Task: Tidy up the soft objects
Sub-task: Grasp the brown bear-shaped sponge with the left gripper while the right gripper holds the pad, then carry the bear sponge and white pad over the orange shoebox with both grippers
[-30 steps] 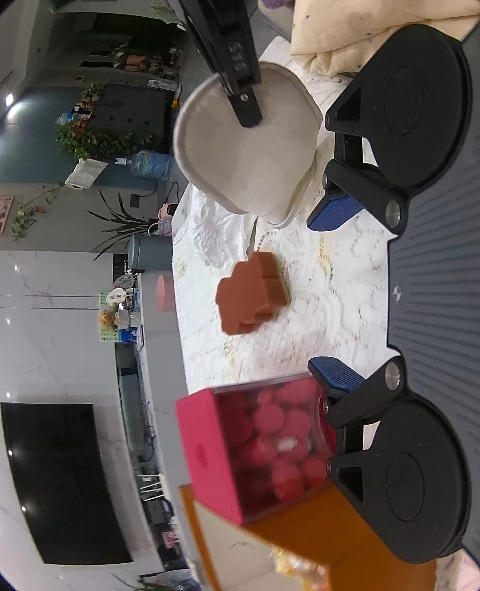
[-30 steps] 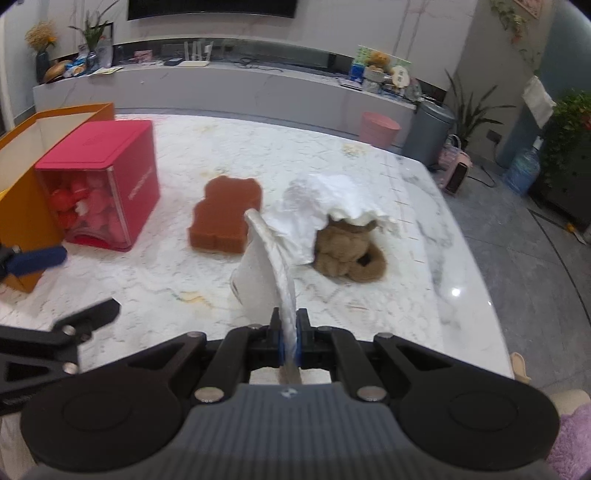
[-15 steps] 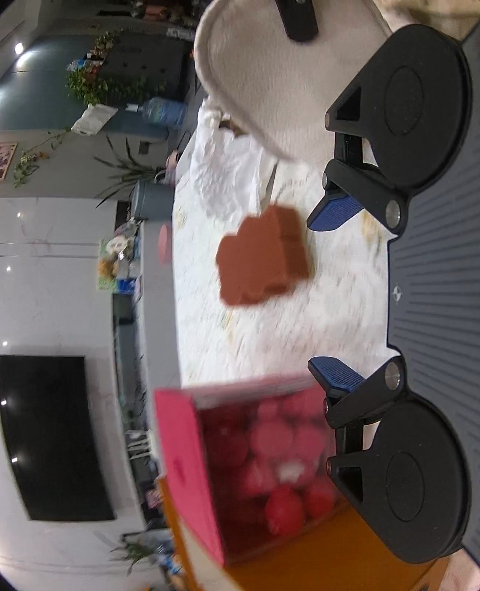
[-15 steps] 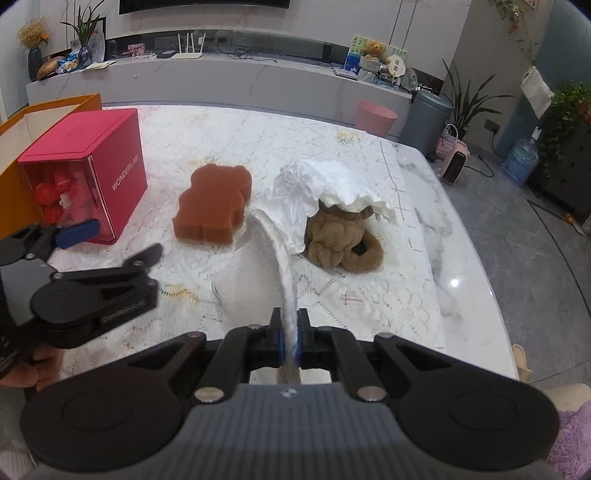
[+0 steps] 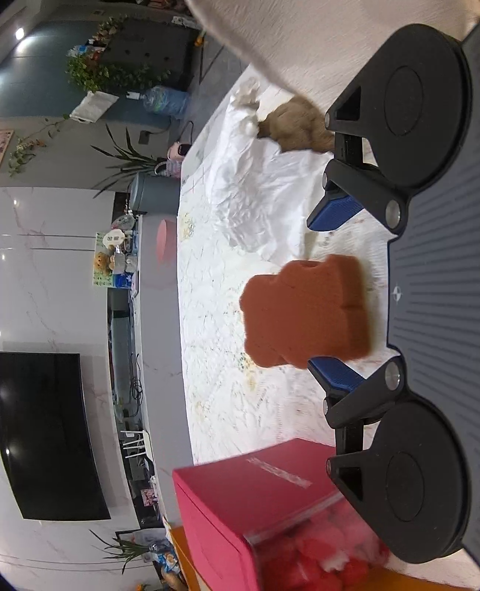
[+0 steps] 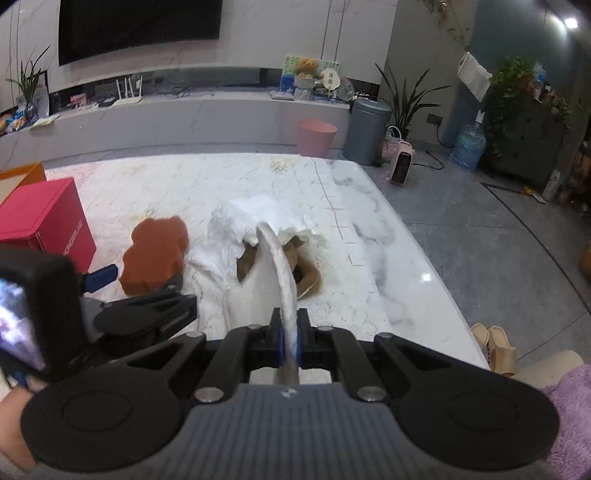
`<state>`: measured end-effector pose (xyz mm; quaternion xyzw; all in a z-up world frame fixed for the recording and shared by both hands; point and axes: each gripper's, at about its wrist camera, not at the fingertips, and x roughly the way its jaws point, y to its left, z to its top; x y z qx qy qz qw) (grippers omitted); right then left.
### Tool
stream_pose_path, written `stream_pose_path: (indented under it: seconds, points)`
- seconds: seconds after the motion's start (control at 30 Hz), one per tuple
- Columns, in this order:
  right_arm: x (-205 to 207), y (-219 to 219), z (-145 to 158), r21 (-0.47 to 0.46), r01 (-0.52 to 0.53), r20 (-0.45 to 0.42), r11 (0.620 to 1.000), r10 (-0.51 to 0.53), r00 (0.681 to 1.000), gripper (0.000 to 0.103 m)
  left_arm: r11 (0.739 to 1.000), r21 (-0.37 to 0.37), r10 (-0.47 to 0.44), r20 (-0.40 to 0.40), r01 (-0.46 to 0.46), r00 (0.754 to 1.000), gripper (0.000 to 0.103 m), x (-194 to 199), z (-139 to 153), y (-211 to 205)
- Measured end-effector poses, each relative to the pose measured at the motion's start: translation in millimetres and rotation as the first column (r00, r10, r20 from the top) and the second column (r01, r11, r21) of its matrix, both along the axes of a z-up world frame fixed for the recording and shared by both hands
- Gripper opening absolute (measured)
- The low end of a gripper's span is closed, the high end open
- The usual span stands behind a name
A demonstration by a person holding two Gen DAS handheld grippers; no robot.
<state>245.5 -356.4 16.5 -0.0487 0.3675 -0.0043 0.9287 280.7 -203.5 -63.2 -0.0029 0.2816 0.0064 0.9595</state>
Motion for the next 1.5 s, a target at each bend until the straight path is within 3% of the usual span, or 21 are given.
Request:
stream_pose_path:
  seconds: [0.17,0.33,0.4,0.53,0.7,0.83,1.03,1.17,1.27,1.43,1.5]
  points:
    - [-1,-2,1,0.025,-0.018,0.0,1.0,0.018,1.0,0.003,0.994,-0.018,0.106,-0.042,-0.107,0.993,0.091,23,-5,4]
    - [1,-7,5,0.045,0.004,0.024,0.999,-0.005,1.0,0.003,0.984,-0.068,0.155,-0.102,-0.163,0.983,0.094,43,-11,10]
    - [0,-9,5,0.045,0.01,0.027,0.999,-0.011,1.0,0.003,0.985,-0.091,0.136,-0.13,-0.148,0.982,0.088,46,-11,12]
    - [3,-13,5,0.05,0.028,0.021,0.998,-0.029,0.999,0.003,0.978,-0.154,0.123,-0.108,-0.138,0.987,0.085,34,-11,21]
    - [5,-13,1,0.041,0.038,0.021,0.998,-0.038,0.999,0.003,0.993,-0.102,0.052,-0.092,-0.061,0.994,0.083,7,1,28]
    - [5,-9,-1,0.037,0.013,0.015,0.999,-0.014,1.0,0.003,0.995,-0.07,-0.079,-0.078,0.073,0.994,0.083,-28,19,36]
    - [-5,3,-2,0.027,-0.021,0.014,0.999,0.021,1.0,0.003,0.986,-0.097,-0.15,-0.122,0.139,0.981,0.082,-88,34,61]
    - [-14,18,2,0.01,-0.048,0.027,0.999,0.048,0.998,0.003,0.971,-0.128,-0.221,-0.139,0.204,0.965,0.082,-108,26,81]
    - [-23,29,4,0.003,-0.08,0.031,0.997,0.08,0.996,0.003,0.956,-0.149,-0.266,-0.094,0.251,0.959,0.082,-121,18,94]
    - [-32,49,2,-0.031,-0.138,0.029,0.99,0.139,0.99,0.003,0.934,-0.056,-0.355,-0.062,0.352,0.933,0.091,-120,11,85]
    - [-35,54,2,-0.06,-0.157,0.039,0.986,0.159,0.986,0.003,0.935,-0.064,-0.353,-0.055,0.35,0.934,0.091,-119,6,84]
